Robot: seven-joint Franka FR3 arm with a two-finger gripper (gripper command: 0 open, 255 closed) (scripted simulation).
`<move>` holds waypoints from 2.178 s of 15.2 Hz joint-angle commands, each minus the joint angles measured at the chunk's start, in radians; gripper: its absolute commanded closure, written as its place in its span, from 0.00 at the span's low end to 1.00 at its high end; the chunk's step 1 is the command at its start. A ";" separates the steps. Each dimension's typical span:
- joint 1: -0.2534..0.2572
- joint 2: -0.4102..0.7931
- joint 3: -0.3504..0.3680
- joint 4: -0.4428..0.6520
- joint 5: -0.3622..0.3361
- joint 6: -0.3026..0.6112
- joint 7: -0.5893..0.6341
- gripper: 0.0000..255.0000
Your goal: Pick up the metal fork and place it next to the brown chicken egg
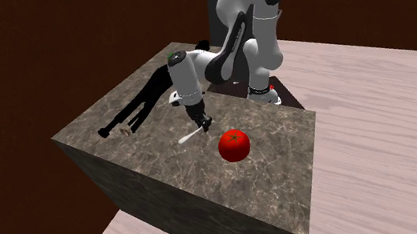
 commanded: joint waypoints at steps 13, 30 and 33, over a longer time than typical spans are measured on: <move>-0.006 -0.088 -0.007 0.105 0.022 -0.190 -0.006 1.00; -0.124 -0.494 -0.226 -0.270 0.015 -0.247 -0.352 1.00; -0.155 -0.553 -0.279 -0.320 -0.017 -0.262 -0.419 1.00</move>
